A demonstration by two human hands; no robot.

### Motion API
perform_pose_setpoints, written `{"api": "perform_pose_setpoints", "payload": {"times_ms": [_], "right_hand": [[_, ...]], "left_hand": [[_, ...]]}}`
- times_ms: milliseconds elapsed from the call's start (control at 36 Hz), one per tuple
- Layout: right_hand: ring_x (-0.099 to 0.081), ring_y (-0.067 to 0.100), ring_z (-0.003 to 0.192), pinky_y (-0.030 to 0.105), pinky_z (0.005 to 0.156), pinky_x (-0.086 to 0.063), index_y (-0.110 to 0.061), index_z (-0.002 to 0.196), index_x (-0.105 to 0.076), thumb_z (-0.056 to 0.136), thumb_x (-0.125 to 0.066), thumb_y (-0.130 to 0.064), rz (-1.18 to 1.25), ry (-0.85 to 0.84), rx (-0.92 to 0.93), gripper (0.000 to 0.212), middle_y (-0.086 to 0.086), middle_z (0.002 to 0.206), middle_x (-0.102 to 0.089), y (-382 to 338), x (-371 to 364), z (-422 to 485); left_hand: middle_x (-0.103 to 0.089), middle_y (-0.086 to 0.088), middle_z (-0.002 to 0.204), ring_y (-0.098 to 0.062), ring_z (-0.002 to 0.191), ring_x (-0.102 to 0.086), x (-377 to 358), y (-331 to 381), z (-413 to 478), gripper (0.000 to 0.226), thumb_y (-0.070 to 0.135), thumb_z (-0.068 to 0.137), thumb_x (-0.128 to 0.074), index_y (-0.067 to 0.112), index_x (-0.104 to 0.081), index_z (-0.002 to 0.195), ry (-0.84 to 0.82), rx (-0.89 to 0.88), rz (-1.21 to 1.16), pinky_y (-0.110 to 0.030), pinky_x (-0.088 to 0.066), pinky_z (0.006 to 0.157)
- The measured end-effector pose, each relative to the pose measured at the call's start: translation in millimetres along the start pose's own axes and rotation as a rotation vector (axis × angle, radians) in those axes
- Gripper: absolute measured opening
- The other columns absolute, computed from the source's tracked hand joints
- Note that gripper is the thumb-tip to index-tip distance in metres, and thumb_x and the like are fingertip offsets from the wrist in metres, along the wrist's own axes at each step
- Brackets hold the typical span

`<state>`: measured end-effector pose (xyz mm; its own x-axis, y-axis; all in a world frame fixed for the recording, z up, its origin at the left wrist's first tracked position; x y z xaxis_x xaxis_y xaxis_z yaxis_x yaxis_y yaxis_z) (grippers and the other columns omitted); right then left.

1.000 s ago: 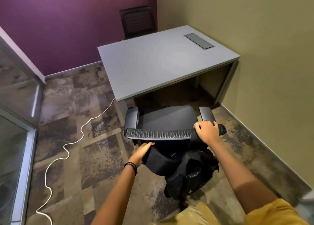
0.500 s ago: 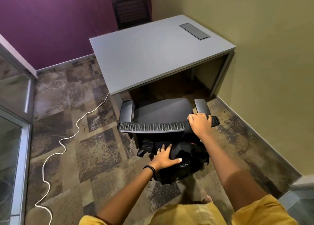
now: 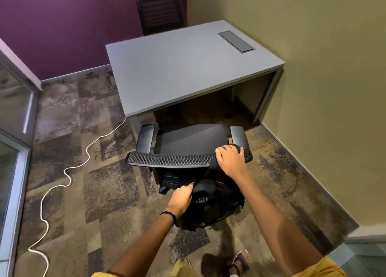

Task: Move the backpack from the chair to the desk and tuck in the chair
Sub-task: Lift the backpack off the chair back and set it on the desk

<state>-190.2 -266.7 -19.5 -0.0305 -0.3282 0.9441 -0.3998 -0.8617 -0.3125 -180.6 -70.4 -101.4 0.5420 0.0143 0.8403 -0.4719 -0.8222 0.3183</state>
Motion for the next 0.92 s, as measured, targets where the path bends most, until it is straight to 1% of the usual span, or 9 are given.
{"api": "perform_pose_setpoints", "payload": {"times_ms": [83, 167, 278, 444, 556, 694, 750, 833, 917], "right_hand": [[-0.046, 0.023, 0.126, 0.056, 0.112, -0.020, -0.019, 0.118, -0.060, 0.099, -0.031, -0.031, -0.016, 0.003, 0.014, 0.036, 0.004, 0.131, -0.057, 8, 7, 6], [-0.050, 0.024, 0.121, 0.054, 0.111, -0.024, -0.018, 0.116, -0.061, 0.098, -0.031, -0.031, -0.020, 0.020, 0.025, 0.037, 0.006, 0.128, -0.059, 20, 13, 10], [-0.052, 0.025, 0.118, 0.051, 0.109, -0.029, -0.018, 0.116, -0.061, 0.098, -0.032, -0.031, -0.032, 0.045, 0.042, 0.036, 0.007, 0.127, -0.060, 37, 16, 12], [-0.049, 0.026, 0.123, 0.049, 0.109, -0.031, -0.017, 0.118, -0.060, 0.100, -0.030, -0.027, 0.075, 0.052, 0.003, 0.037, 0.008, 0.131, -0.056, 64, 23, 11], [-0.052, 0.025, 0.117, 0.045, 0.105, -0.036, -0.015, 0.118, -0.059, 0.100, -0.030, -0.024, 0.182, 0.067, -0.018, 0.035, 0.007, 0.127, -0.058, 87, 29, 9], [-0.040, 0.030, 0.132, 0.045, 0.111, -0.032, -0.013, 0.126, -0.054, 0.101, -0.033, -0.026, 0.244, 0.063, -0.030, 0.035, 0.013, 0.144, -0.043, 117, 24, -11], [-0.034, 0.027, 0.137, 0.045, 0.113, -0.029, -0.015, 0.134, -0.048, 0.100, -0.036, -0.030, 0.255, 0.011, -0.011, 0.038, 0.010, 0.148, -0.038, 128, 15, -27], [-0.031, 0.021, 0.140, 0.044, 0.114, -0.029, -0.019, 0.142, -0.035, 0.098, -0.040, -0.037, 0.344, -0.149, 0.084, 0.048, 0.006, 0.150, -0.036, 142, -1, -56], [-0.027, 0.015, 0.141, 0.042, 0.114, -0.029, -0.025, 0.146, -0.025, 0.092, -0.046, -0.049, 0.300, -0.264, 0.128, 0.063, -0.001, 0.154, -0.028, 159, -21, -88]], "left_hand": [[-0.062, -0.019, 0.124, -0.037, 0.113, -0.059, 7, 10, -4, 0.037, 0.013, 0.098, -0.038, 0.008, -0.042, 0.135, 0.026, -0.040, 0.014, -0.047, -0.048, 0.094], [-0.064, -0.020, 0.119, -0.040, 0.110, -0.059, 12, 23, -7, 0.032, 0.012, 0.097, -0.039, 0.008, -0.046, 0.128, 0.041, -0.067, 0.012, -0.049, -0.048, 0.091], [-0.066, -0.018, 0.117, -0.039, 0.109, -0.060, 20, 38, -8, 0.032, 0.012, 0.096, -0.041, 0.012, -0.048, 0.128, 0.051, -0.081, -0.034, -0.049, -0.048, 0.090], [-0.068, -0.015, 0.114, -0.037, 0.108, -0.061, 32, 64, -3, 0.028, 0.011, 0.093, -0.045, 0.013, -0.058, 0.118, 0.073, -0.091, -0.133, -0.047, -0.050, 0.091], [-0.069, -0.012, 0.113, -0.033, 0.108, -0.062, 35, 82, 1, 0.028, 0.011, 0.092, -0.047, 0.014, -0.061, 0.116, 0.079, -0.104, -0.160, -0.044, -0.050, 0.092], [-0.069, -0.012, 0.115, -0.032, 0.109, -0.062, 33, 99, 7, 0.030, 0.010, 0.091, -0.048, 0.014, -0.062, 0.117, 0.045, -0.118, -0.147, -0.042, -0.050, 0.093], [-0.069, -0.012, 0.115, -0.031, 0.110, -0.062, 29, 108, 9, 0.030, 0.009, 0.091, -0.049, 0.014, -0.062, 0.118, 0.018, -0.130, -0.151, -0.042, -0.051, 0.095], [-0.068, -0.013, 0.116, -0.032, 0.111, -0.062, 24, 123, 12, 0.030, 0.010, 0.091, -0.050, 0.013, -0.063, 0.117, -0.016, -0.148, -0.164, -0.042, -0.050, 0.096], [-0.068, -0.014, 0.116, -0.033, 0.111, -0.062, 20, 139, 15, 0.028, 0.012, 0.091, -0.050, 0.011, -0.064, 0.116, -0.041, -0.173, -0.164, -0.042, -0.050, 0.095]]}}
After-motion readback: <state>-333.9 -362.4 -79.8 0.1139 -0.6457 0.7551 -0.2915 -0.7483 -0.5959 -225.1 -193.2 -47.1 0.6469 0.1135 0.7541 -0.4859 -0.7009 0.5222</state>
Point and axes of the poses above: each hand's wrist, its own z-axis towards the middle knuckle, its own x-axis out of the back of the hand, y = z × x, the point moved 3 cm from there along z, towards the middle knuckle
